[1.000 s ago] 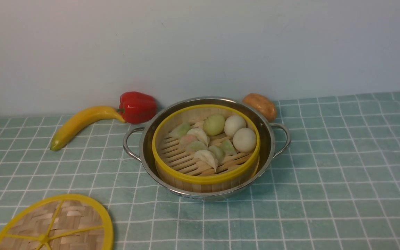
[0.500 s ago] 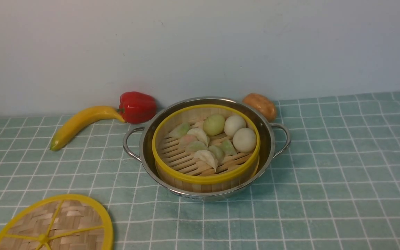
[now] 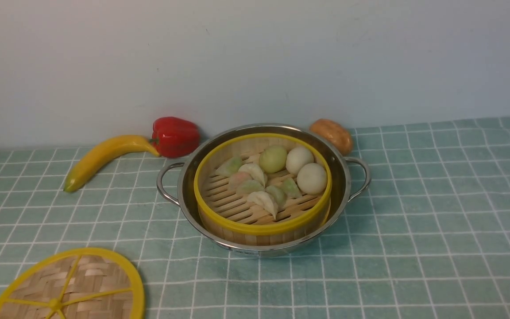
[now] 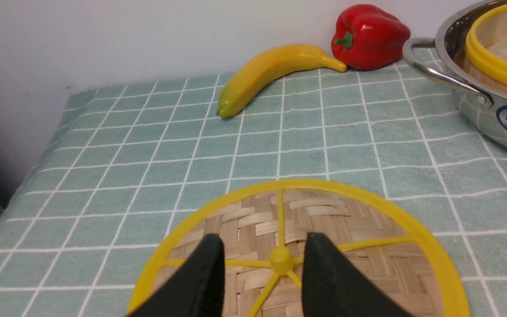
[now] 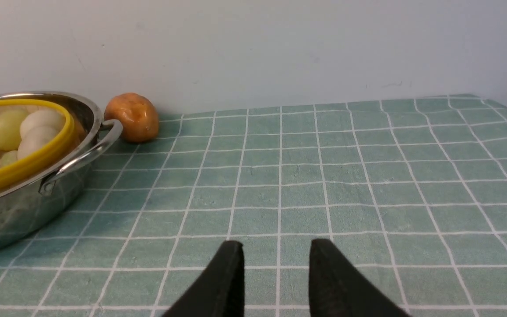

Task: Place the steamer in the pot on the blue tablecloth, and put the lid on the steamer.
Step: 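Grasp the bamboo steamer lid lying on the table by its centre knob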

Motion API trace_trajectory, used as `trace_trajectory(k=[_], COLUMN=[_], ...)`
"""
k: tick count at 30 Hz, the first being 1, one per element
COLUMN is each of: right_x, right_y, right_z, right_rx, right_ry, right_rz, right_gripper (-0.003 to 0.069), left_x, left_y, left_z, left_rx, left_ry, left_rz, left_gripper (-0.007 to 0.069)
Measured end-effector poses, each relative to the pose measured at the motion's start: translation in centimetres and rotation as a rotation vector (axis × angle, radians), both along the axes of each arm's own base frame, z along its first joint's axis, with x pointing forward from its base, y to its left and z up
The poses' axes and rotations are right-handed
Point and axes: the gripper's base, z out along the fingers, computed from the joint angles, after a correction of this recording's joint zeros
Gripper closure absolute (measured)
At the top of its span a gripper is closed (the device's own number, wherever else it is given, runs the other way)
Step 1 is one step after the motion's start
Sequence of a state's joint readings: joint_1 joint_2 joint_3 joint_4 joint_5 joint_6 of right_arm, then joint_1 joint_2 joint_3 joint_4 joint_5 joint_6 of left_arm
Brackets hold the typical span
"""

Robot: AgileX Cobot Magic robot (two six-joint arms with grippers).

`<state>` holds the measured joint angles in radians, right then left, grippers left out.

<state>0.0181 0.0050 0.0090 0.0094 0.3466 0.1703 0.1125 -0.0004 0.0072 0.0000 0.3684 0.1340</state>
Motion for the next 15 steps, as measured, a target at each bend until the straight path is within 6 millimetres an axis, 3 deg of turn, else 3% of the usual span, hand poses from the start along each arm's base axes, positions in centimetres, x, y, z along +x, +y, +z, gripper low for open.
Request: trace_trajectory(k=[5, 8, 12, 15], right_x=[0.0, 0.0, 0.0, 0.0], right_y=[0.0, 0.0, 0.0, 0.0], right_z=[0.0, 0.0, 0.0, 0.0], right_rx=[0.0, 0.0, 0.0, 0.0], right_ry=[0.0, 0.0, -0.001, -0.001], right_rz=[0.0, 0.0, 0.0, 0.0], right_gripper=[0.0419, 0.0419, 0.0419, 0.0419], left_x=[0.0, 0.2, 0.4, 0.4], left_y=[0.1, -0.1, -0.5, -0.5], left_z=[0.1, 0.5, 1.7, 2.3], left_rx=[0.03, -0.05, -0.339, -0.463], left_ry=[-0.005, -0.065, -0.224, -0.293], left_rz=[-0.002, -0.004, 0.009, 0.024], left_gripper=[0.0382, 0.0382, 0.0382, 0.0382])
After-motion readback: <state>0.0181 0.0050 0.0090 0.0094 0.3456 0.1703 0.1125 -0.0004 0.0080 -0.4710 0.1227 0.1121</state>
